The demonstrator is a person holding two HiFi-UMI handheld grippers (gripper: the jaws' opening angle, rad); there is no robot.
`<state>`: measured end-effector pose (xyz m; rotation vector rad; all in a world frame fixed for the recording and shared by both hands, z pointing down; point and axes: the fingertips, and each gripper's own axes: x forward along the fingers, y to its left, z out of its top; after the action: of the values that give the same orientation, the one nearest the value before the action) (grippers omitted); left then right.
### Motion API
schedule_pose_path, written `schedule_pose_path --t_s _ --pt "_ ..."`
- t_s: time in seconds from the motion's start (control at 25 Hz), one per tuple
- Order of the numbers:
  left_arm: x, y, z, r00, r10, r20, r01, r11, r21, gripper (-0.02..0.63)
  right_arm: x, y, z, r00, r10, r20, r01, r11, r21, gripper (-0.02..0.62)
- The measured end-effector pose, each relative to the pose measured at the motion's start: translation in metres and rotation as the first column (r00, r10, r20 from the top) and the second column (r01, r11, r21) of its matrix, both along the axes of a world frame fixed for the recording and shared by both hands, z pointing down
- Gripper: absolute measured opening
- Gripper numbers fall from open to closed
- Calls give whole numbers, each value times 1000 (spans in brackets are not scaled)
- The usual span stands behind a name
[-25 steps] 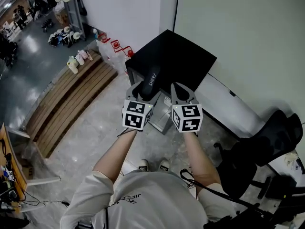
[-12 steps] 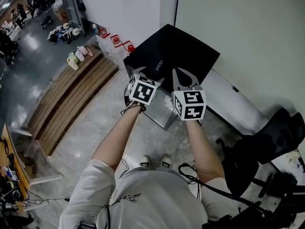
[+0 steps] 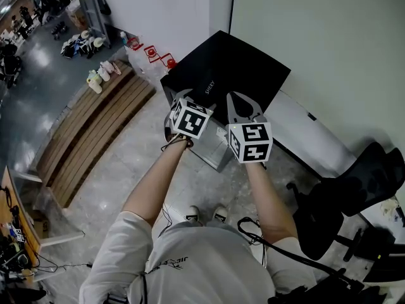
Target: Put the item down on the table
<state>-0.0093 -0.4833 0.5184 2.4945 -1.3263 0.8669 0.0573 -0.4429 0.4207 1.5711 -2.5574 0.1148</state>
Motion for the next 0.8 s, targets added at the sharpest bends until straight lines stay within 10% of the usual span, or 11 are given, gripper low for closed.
schedule_pose_path --t_s 0.8 --pt "1 -3 -13 1000 23 8 -23 995 93 383 2 -1 5 1000 -1 5 1 1000 -3 3"
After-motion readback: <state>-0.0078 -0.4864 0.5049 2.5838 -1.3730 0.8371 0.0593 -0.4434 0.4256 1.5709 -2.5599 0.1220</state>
